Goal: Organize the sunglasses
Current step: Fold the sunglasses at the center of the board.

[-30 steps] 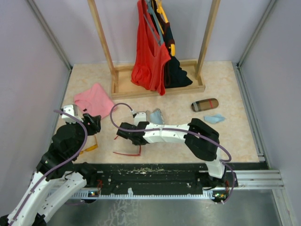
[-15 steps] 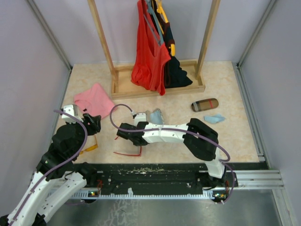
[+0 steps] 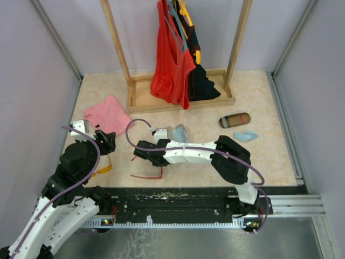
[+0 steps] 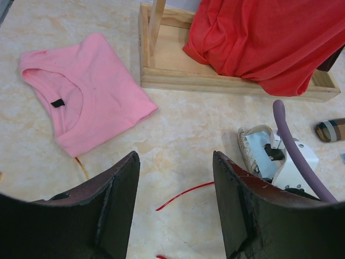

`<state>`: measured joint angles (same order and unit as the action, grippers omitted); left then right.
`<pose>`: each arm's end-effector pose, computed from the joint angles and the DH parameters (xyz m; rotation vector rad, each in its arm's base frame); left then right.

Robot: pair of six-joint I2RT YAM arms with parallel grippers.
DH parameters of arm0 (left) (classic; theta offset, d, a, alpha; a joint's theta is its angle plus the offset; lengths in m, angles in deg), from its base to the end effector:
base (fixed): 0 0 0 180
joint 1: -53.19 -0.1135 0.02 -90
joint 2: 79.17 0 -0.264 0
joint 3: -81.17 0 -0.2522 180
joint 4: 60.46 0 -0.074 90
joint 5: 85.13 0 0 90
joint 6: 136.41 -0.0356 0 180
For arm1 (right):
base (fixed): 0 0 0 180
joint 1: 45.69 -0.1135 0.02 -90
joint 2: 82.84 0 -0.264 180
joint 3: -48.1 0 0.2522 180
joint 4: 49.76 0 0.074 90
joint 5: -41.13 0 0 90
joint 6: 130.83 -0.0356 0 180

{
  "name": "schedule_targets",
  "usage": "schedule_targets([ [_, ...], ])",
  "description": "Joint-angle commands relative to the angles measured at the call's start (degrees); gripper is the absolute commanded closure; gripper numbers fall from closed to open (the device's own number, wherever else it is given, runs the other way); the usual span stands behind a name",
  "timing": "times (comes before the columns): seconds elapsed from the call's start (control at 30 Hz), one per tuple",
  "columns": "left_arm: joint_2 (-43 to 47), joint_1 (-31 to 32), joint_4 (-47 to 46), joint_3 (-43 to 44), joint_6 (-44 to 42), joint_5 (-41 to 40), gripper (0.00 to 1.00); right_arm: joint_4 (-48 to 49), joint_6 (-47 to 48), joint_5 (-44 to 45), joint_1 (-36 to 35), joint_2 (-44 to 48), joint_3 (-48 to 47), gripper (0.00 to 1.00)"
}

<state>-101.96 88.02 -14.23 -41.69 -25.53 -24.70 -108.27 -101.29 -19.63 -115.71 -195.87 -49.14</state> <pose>0.0819 -0.0356 0.3365 -0.1567 1.7505 -0.2506 0.1511 0.3647 0.1867 -0.1219 2.5658 0.0409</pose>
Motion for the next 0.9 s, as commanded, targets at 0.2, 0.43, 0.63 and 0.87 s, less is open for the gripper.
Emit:
schedule_targets([
  [0.2,-0.2,-0.3,0.0,3.4,-1.9,2.1,0.36,15.3,8.9,4.1,0.9,19.9,11.4,1.00],
  [0.43,-4.2,-0.3,0.4,7.6,-5.5,11.7,0.37,25.3,14.5,6.6,4.1,39.5,25.7,1.00],
  [0.63,-8.8,-0.3,-2.4,8.0,-4.4,21.2,0.45,25.1,14.9,1.2,15.9,53.1,34.3,1.00],
  [0.87,-14.9,0.8,-7.4,3.9,0.1,29.9,0.53,19.9,17.9,6.3,24.2,58.1,33.4,1.00],
])
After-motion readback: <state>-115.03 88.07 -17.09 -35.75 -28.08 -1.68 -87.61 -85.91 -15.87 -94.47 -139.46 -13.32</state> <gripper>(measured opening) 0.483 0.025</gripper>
